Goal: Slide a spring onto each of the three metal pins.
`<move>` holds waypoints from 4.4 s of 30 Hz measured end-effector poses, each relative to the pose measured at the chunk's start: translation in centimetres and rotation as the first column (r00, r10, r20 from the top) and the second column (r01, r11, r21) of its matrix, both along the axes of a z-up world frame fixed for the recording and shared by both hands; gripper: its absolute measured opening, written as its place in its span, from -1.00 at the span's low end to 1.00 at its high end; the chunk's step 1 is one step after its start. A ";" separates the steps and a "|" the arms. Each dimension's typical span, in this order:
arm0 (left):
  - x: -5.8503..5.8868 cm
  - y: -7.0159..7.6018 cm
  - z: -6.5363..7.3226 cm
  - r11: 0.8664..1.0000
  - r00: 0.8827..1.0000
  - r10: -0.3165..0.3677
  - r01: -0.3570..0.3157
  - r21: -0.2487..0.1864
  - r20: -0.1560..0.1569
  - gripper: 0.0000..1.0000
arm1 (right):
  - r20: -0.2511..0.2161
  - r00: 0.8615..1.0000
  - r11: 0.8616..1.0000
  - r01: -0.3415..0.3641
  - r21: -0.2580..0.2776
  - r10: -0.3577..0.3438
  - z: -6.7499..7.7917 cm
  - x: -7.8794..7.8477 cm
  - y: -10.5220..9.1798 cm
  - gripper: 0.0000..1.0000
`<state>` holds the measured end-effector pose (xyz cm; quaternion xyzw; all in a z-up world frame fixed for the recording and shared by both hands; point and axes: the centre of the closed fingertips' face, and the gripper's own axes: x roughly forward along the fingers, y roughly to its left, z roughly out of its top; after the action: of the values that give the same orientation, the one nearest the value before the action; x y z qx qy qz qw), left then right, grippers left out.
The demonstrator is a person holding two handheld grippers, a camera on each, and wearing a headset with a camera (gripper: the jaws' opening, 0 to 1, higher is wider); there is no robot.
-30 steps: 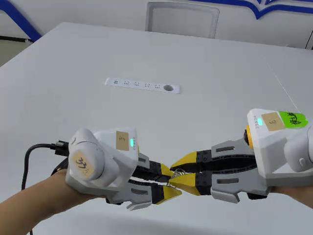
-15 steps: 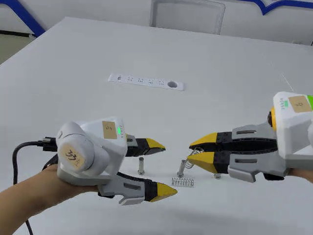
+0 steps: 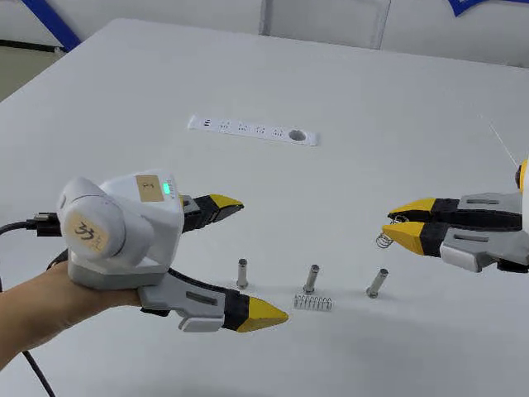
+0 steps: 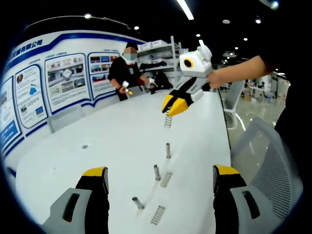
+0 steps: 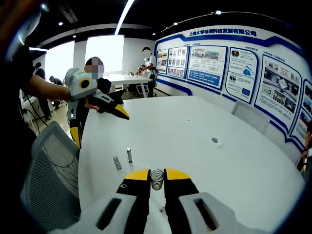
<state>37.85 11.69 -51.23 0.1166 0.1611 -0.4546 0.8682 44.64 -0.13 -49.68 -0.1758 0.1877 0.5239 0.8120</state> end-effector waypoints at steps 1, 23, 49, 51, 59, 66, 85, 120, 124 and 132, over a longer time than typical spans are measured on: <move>-0.1 0.1 -0.1 1.000 1.000 0.001 -0.001 0.001 -0.002 0.87 | -0.002 1.000 1.000 0.005 -0.005 -0.005 -0.3 0.1 -0.2 -0.77; 0.0 3.1 -1.0 0.995 0.994 0.098 -0.098 0.010 -0.048 1.00 | -0.150 0.975 0.987 0.160 -0.016 -0.161 -5.6 2.3 -2.0 -0.77; -0.3 4.3 -1.7 0.990 0.986 0.140 -0.139 0.016 -0.087 1.00 | -0.133 0.984 0.981 0.098 -0.169 -0.121 -10.4 1.2 -1.4 -0.77; -0.2 4.4 -1.4 0.990 0.986 0.142 -0.142 0.006 -0.084 1.00 | -0.131 0.985 0.978 0.089 -0.187 -0.115 -11.1 1.3 -1.4 -0.77; -0.2 4.6 -1.4 0.990 0.986 0.144 -0.143 0.019 -0.084 1.00 | -0.110 0.988 0.967 0.082 -0.240 -0.111 -13.0 1.2 -1.9 -0.76; -0.2 4.7 -1.0 0.988 0.984 0.154 -0.155 -0.010 -0.090 1.00 | -0.108 0.988 0.965 0.078 -0.252 -0.108 -13.4 1.2 -2.2 -0.76; -0.3 4.8 -0.9 0.988 0.984 0.155 -0.156 -0.009 -0.092 0.98 | -0.085 0.991 0.967 0.081 -0.241 -0.104 -12.5 1.1 -2.1 -0.63; -1.0 7.5 -1.6 0.979 0.973 0.201 -0.201 0.009 -0.116 0.94 | -0.114 0.961 0.892 -0.278 -0.357 0.253 -15.3 -3.1 5.3 -0.62; -0.9 7.8 -1.6 0.978 0.971 0.209 -0.210 0.007 -0.117 0.94 | -0.127 0.961 0.885 -0.277 -0.375 0.248 -15.9 -2.7 5.3 -0.65; -0.9 7.9 -1.7 0.977 0.970 0.210 -0.211 0.006 -0.122 0.93 | -0.176 0.954 0.860 -0.295 -0.417 0.242 -17.1 -2.6 4.9 -0.68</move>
<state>36.91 19.59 -52.94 0.0677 0.2238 -0.3666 0.9005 42.05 4.78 -66.79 -0.3472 0.3219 0.5855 0.6581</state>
